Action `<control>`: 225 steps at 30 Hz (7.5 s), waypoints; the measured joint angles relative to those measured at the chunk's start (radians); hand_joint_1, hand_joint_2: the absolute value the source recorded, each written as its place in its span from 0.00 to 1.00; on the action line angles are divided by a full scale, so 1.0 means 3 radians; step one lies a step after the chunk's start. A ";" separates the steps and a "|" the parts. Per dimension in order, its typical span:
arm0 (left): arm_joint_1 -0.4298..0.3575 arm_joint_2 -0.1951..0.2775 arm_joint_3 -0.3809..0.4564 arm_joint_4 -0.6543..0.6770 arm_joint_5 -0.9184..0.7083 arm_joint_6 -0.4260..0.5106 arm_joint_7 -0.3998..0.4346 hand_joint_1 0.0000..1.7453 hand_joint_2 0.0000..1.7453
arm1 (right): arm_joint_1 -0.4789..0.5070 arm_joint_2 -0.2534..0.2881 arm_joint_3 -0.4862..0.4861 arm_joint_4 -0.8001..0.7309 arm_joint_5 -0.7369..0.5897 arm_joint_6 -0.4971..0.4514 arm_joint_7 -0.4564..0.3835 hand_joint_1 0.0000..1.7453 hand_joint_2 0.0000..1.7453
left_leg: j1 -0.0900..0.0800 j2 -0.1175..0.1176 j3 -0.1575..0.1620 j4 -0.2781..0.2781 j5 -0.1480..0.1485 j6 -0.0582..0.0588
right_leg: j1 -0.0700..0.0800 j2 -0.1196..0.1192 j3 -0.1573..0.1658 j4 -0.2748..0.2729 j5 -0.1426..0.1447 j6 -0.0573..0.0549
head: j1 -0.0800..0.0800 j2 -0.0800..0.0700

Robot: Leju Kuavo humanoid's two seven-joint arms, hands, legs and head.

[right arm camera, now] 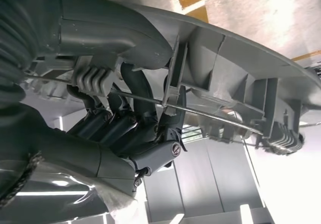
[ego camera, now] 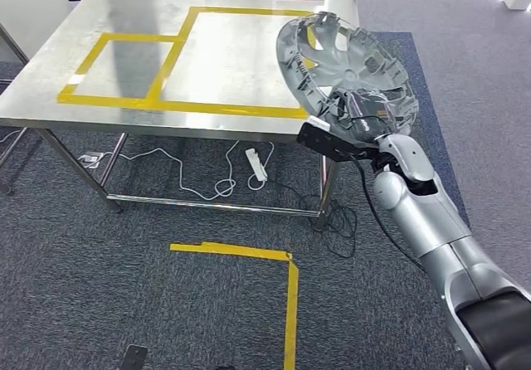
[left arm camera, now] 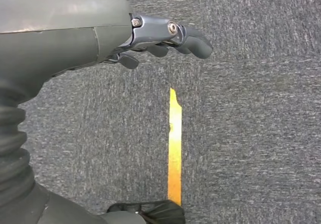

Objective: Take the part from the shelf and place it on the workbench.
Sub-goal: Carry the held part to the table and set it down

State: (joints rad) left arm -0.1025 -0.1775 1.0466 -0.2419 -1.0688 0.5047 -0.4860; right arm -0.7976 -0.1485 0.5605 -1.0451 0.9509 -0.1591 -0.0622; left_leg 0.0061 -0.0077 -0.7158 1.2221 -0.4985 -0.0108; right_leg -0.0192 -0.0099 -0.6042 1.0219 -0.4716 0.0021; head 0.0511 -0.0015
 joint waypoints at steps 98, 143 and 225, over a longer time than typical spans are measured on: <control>0.0013 0.0017 -0.0011 0.0000 -0.0007 -0.0095 -0.0095 0.00 1.00 | 0.0065 -0.0075 -0.0227 0.0173 0.0139 -0.0224 0.0034 1.00 1.00 | -0.0028 0.0003 0.0259 -0.0646 0.0216 0.0099 | 0.0012 0.0026 -0.0013 0.0001 -0.0027 0.0084 | -0.0057 0.0000; -0.0006 0.0000 -0.0011 0.0000 -0.0022 -0.0079 -0.0097 0.00 1.00 | 0.0159 -0.0106 -0.0259 0.0147 0.0189 -0.0209 0.0004 1.00 1.00 | -0.0030 -0.0024 0.0291 -0.0632 0.0185 0.0077 | 0.0009 0.0041 -0.0055 0.0031 0.0010 0.0087 | -0.0070 0.0000; -0.0007 0.0000 -0.0014 0.0000 -0.0030 -0.0077 -0.0097 0.00 1.00 | 0.0171 -0.0108 -0.0264 0.0155 0.0191 -0.0203 -0.0006 1.00 1.00 | -0.0007 -0.0005 0.0272 -0.0672 0.0217 0.0159 | 0.0000 0.0038 -0.0342 0.0713 -0.0397 0.0131 | -0.0092 0.0000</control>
State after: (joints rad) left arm -0.1045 -0.1774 1.0424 -0.2419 -1.0778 0.4815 -0.5150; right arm -0.7463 -0.1808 0.4812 -0.9984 1.0083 -0.2198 -0.0640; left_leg 0.0041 -0.0091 -0.6343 1.0205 -0.4333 0.0370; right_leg -0.0193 0.0014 -0.7068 1.2357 -0.5906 0.0415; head 0.0235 -0.0015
